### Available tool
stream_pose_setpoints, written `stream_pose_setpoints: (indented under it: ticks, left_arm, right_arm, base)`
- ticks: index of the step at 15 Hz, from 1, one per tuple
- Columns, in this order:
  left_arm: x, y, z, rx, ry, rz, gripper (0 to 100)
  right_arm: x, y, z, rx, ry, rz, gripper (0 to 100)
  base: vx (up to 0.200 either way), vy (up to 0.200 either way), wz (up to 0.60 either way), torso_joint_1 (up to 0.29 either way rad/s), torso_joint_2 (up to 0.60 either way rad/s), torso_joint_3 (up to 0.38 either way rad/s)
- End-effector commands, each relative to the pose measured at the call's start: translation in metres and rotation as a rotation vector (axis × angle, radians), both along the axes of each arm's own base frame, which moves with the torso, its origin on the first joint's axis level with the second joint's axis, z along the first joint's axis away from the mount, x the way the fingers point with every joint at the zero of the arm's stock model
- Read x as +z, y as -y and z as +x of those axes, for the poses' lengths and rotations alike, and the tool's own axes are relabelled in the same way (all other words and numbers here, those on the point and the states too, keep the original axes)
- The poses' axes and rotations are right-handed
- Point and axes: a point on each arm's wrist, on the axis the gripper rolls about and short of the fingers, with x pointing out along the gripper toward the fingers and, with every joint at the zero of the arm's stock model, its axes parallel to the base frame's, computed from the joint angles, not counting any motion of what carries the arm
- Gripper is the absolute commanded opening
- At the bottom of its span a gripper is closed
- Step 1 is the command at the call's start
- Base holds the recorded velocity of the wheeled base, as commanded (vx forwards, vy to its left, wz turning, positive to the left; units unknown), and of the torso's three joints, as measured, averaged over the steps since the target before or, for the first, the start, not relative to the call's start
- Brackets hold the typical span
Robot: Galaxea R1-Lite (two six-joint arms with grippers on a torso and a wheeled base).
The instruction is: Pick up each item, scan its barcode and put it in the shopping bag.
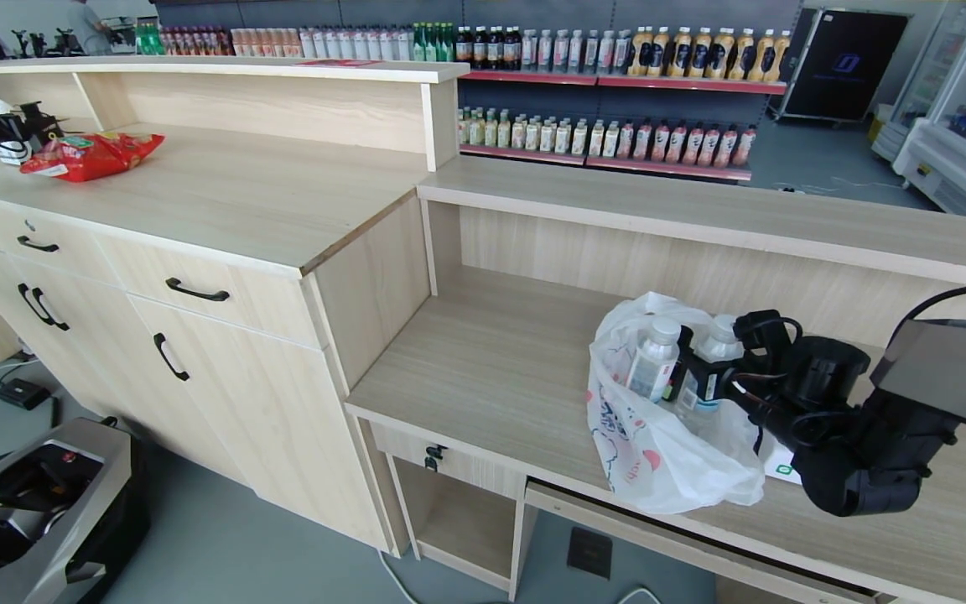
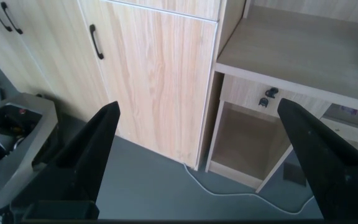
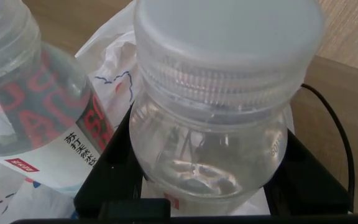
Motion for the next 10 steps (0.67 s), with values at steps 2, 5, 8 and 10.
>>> stream_pose_setpoints:
  ticks: [2,5,8,10]
  left_arm:
    - [0.0,0.0,0.0,0.001,0.0,0.0,100]
    - [0.0,0.0,0.0,0.001,0.0,0.0,100]
    - [0.0,0.0,0.0,0.001,0.0,0.0,100]
    - [0.0,0.0,0.0,0.001,0.0,0.0,100]
  right_arm:
    - [-0.006,0.0005,0.0004,0.01,-0.012,-0.01,0]
    - [-0.007,0.0011,0.0001,0.01,-0.015,-0.018,0]
    - [-0.006,0.0011,0.0,0.01,-0.014,-0.018,0]
    - [-0.0057,0.0035,0.0,0.004,-0.02,-0.018,0]
  base:
    - [0.0,0.0,0.0,0.0,0.0,0.0]
    - [0.0,0.0,0.0,0.0,0.0,0.0]
    - [0.0,0.0,0.0,0.0,0.0,0.0]
    - [0.0,0.0,0.0,0.0,0.0,0.0]
